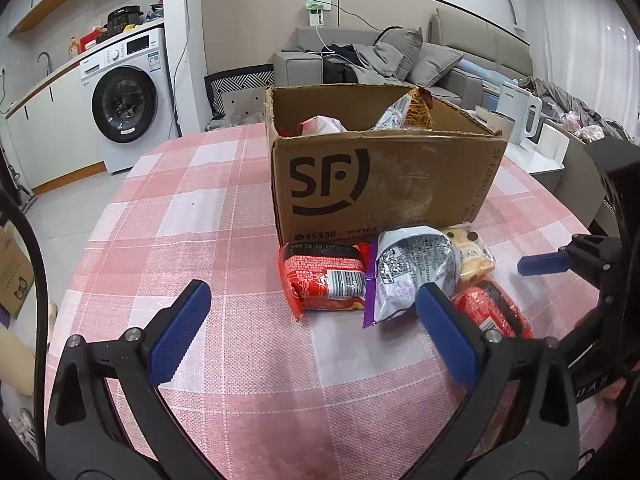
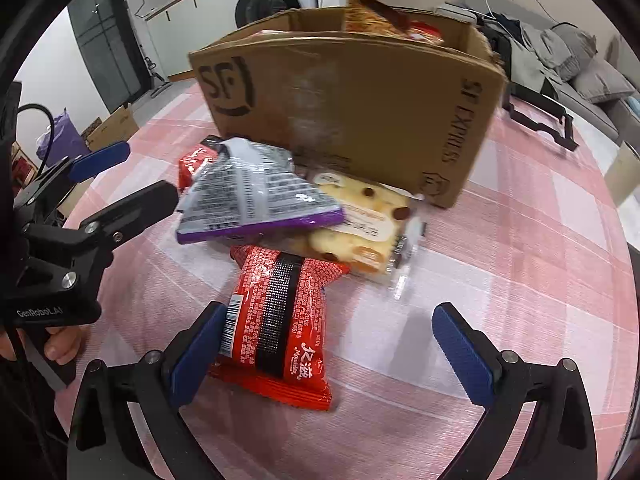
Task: Organize snacks
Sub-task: 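Grasp the silver-purple bag with the left tool while the right tool grasps the red-black pack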
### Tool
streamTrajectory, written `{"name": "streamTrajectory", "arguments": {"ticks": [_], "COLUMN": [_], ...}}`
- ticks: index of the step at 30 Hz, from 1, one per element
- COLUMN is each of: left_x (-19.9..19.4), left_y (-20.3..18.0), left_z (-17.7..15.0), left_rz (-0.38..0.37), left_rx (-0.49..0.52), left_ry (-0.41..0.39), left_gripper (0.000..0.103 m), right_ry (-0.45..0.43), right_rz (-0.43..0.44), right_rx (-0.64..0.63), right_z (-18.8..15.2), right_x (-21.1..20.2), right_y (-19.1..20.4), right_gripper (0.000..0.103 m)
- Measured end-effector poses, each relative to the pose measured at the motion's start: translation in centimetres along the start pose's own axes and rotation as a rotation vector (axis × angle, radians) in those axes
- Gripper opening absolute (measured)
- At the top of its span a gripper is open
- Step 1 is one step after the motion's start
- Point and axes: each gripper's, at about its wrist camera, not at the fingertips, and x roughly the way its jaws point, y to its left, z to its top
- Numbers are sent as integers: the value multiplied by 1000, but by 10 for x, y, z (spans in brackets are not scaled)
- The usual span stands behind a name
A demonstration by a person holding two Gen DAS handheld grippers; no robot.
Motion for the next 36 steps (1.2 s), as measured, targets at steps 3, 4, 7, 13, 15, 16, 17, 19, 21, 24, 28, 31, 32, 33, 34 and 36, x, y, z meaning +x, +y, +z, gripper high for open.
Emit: {"name": "streamTrajectory", "arguments": {"ticks": [3,4,7,13,15,16,17,19,21,24,28,31,32,33,34,36], "left_x": [2,3,3,4,4,5,5,4,4,5,6,6,5,5,4,5], "left_y": [-1,-1,-3,-6,-6,-6,-7,-8,-10,-13,-19,-24,-25,-26,-27,-31], "left_z": [-1,-1,-3,-4,-4,-4,-5,-5,-4,-3,-3,-4,-5,-5,-5,-6], "left_rz": [0,-2,-3,-9,-14,-20,-25,-34,-48,-66,-109,-141,-152,-160,-166,-171], "left_rx": [8,9,12,18,16,15,16,19,23,22,24,26,29,31,34,41], "left_ry": [3,5,9,15,17,21,24,25,28,35,58,70,72,73,72,74], "left_gripper": [102,102,102,102,102,102,102,102,102,102,102,102,102,102,102,102], "right_ry": [3,7,21,22,26,23,20,15,11,6,3,-3,-6,-9,-12,-17], "right_rz": [-9,-11,-10,-14,-8,-4,0,2,11,33,63,72,80,88,95,134], "right_rx": [15,18,22,-17,-29,-30,-31,-31,-29,-30,-47,-60,-66,-72,-74,-88], "right_z": [1,1,1,-1,-3,-5,-6,-9,-9,-10,-11,-13,-13,-14,-15,-16], "right_x": [2,3,5,1,-1,-3,-5,-9,-12,-14,-16,-18,-19,-20,-21,-23], "right_y": [-6,-8,-13,-18,-22,-24,-27,-31,-35,-36,-32,-28,-27,-26,-25,-22], "right_gripper": [103,103,102,102,101,101,101,101,99,92,80,73,70,66,58,45]}}
